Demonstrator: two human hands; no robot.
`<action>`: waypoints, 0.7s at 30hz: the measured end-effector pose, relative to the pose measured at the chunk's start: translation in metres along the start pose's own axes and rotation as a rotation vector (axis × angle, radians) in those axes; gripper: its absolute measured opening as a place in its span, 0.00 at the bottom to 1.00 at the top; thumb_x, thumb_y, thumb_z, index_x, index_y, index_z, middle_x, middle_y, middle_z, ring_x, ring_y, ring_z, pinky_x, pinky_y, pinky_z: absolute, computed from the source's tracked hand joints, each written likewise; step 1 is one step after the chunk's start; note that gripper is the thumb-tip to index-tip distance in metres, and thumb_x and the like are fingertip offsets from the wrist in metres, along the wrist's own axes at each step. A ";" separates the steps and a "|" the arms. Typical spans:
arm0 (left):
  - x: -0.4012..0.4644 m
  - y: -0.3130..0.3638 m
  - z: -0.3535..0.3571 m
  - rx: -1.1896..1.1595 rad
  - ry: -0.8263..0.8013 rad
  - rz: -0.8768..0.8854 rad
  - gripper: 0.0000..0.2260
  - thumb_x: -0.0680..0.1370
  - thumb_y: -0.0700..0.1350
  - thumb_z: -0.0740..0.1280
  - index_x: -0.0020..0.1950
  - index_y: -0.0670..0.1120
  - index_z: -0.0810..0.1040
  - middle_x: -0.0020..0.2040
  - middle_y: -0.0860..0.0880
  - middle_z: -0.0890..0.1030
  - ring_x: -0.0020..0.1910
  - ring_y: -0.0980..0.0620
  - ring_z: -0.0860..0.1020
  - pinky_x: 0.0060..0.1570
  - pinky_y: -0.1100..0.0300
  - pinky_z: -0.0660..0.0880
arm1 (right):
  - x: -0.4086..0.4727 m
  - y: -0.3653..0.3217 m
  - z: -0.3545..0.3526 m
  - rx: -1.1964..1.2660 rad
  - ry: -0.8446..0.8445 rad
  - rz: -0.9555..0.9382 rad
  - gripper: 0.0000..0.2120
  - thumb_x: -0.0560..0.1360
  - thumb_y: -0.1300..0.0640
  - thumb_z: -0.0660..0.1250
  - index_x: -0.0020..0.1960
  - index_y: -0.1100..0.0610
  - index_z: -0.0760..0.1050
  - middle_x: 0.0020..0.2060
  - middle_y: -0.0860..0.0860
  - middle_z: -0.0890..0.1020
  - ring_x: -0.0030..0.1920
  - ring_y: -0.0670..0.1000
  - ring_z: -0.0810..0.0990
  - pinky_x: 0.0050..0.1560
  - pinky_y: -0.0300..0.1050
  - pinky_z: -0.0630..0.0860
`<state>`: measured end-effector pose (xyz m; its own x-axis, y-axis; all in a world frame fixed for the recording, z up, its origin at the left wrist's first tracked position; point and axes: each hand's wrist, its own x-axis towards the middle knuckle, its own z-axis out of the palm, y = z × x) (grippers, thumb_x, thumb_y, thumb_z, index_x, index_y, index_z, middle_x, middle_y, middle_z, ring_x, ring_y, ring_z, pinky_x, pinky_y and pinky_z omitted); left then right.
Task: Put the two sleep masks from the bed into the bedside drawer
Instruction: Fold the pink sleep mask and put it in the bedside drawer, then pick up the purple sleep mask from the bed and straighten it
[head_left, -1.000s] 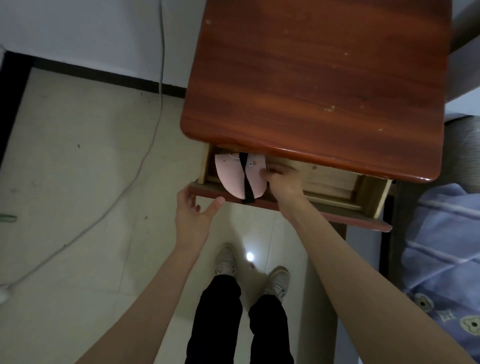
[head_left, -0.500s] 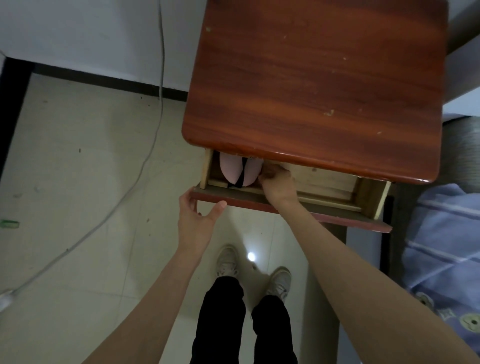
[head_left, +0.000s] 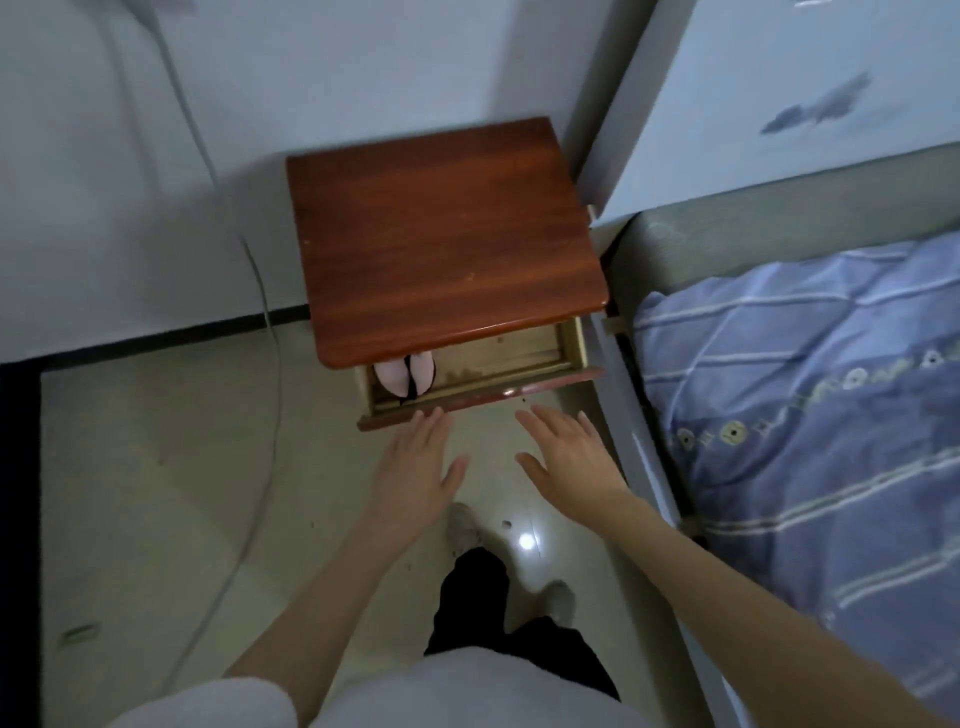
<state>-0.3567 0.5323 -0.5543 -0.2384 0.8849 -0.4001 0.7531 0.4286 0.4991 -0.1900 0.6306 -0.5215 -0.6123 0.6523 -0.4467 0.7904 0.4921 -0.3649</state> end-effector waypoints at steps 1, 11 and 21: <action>-0.009 0.018 0.000 0.010 -0.011 0.044 0.25 0.79 0.53 0.56 0.73 0.45 0.56 0.76 0.46 0.58 0.75 0.48 0.53 0.73 0.48 0.53 | -0.020 0.000 -0.008 0.043 0.061 0.032 0.24 0.77 0.49 0.57 0.71 0.53 0.58 0.72 0.54 0.64 0.72 0.53 0.61 0.73 0.55 0.50; -0.071 0.182 -0.015 0.022 0.011 0.516 0.26 0.78 0.52 0.59 0.73 0.47 0.57 0.76 0.45 0.59 0.75 0.47 0.54 0.73 0.50 0.53 | -0.248 0.057 -0.042 0.219 0.618 0.504 0.26 0.76 0.48 0.59 0.72 0.52 0.58 0.73 0.55 0.62 0.72 0.55 0.60 0.72 0.53 0.55; -0.289 0.308 0.122 0.283 -0.281 1.120 0.25 0.78 0.51 0.60 0.73 0.46 0.59 0.75 0.45 0.60 0.75 0.46 0.54 0.72 0.47 0.55 | -0.561 0.060 0.089 0.308 0.866 1.000 0.27 0.76 0.46 0.59 0.72 0.51 0.57 0.75 0.54 0.59 0.74 0.55 0.56 0.73 0.56 0.52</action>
<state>0.0192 0.3868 -0.3784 0.7548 0.6556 -0.0212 0.5741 -0.6446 0.5049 0.1995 0.2430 -0.3654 0.5143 0.8575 -0.0148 0.7802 -0.4749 -0.4071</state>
